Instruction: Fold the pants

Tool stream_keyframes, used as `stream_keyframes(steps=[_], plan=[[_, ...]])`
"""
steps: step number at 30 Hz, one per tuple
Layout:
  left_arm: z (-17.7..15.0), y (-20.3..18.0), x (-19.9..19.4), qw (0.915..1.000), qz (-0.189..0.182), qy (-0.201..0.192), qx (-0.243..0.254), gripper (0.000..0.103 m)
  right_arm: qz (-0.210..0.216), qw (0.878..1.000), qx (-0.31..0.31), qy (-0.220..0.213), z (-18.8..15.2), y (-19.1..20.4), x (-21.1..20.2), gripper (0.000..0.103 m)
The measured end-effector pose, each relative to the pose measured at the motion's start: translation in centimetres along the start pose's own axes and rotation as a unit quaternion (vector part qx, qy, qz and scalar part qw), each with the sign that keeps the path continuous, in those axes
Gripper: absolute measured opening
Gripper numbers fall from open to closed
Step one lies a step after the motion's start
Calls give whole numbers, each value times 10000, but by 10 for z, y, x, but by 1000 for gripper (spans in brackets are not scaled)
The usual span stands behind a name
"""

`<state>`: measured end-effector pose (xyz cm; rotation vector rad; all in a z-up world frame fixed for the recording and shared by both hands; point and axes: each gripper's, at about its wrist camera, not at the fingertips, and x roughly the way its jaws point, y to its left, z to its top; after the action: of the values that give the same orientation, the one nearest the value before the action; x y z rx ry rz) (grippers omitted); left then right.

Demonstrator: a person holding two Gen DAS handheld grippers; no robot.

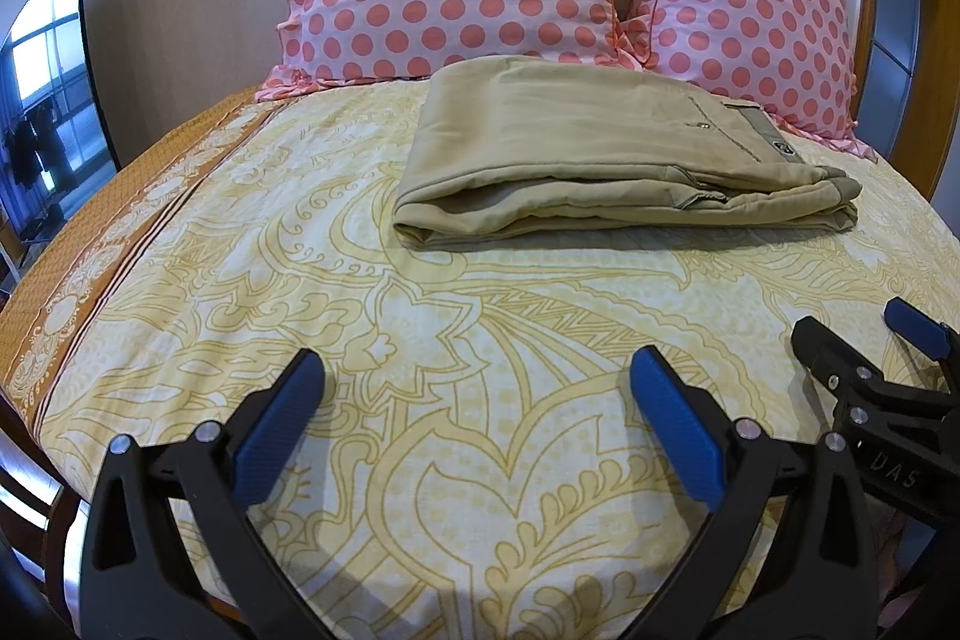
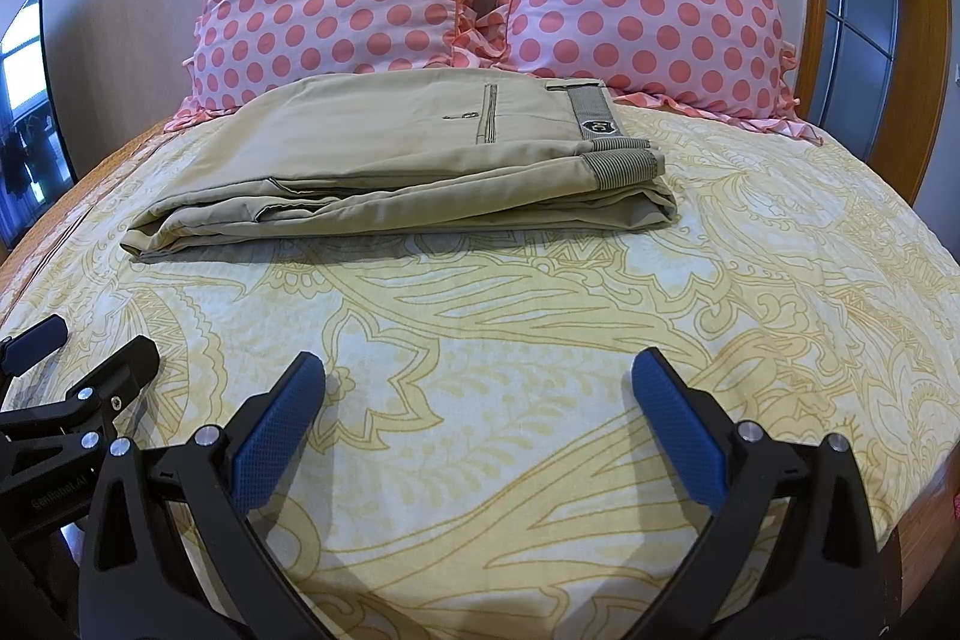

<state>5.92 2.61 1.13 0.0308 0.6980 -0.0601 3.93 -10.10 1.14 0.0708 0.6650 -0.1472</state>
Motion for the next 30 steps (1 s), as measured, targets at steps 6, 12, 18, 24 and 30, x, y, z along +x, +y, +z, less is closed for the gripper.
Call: stream_keyframes(steps=[6, 12, 18, 24, 30], plan=[[0, 2, 0, 10000, 0, -15, -14, 101, -2, 10000, 0, 0, 0, 0, 0, 102], [-1, 3, -1, 10000, 16, -59, -50, 101, -2, 10000, 1, -3, 0, 1, 0, 102], [0, 3, 0, 10000, 13, -54, -48, 101, -1, 10000, 1, -4, 0, 1, 0, 102], [0, 3, 0, 10000, 14, -52, -45, 101, -2, 10000, 1, -6, 0, 1, 0, 102], [-1, 3, 0, 10000, 16, -54, -50, 101, -3, 10000, 3, -9, 0, 1, 0, 102]])
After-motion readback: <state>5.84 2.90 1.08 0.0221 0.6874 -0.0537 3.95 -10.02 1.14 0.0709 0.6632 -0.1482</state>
